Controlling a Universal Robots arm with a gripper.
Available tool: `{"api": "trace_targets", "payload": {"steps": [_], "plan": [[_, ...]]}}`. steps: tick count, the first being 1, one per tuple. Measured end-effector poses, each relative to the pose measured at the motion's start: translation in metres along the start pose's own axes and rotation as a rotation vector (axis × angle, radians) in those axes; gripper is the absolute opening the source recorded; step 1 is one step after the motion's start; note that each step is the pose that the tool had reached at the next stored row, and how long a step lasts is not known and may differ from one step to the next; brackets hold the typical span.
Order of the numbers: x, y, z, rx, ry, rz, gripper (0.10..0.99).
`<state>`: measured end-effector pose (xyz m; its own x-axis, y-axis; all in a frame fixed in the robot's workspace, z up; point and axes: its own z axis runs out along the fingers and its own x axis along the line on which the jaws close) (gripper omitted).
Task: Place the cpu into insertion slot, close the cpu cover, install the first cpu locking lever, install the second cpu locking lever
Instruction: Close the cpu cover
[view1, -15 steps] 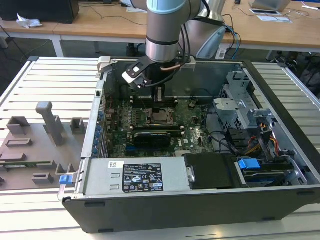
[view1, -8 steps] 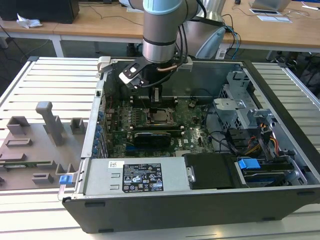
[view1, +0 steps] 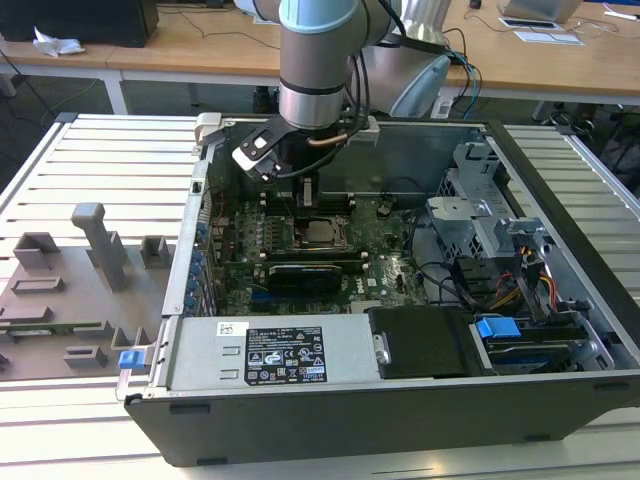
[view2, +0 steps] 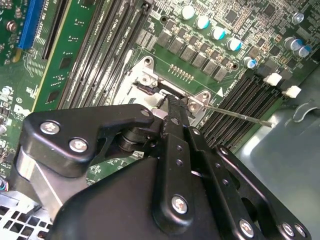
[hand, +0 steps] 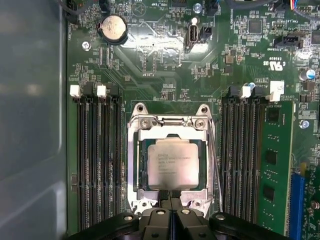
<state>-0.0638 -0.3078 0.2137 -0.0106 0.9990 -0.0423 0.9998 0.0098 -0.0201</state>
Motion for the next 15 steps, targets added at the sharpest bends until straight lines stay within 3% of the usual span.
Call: {"api": "trace_targets", "payload": {"steps": [6,15], "plan": [[0.0002,-0.0049,0.0054,0.0,-0.0001,0.0,0.106],[0.0004,-0.0039,0.0074,0.0,0.0003,-0.003,0.106]]}}
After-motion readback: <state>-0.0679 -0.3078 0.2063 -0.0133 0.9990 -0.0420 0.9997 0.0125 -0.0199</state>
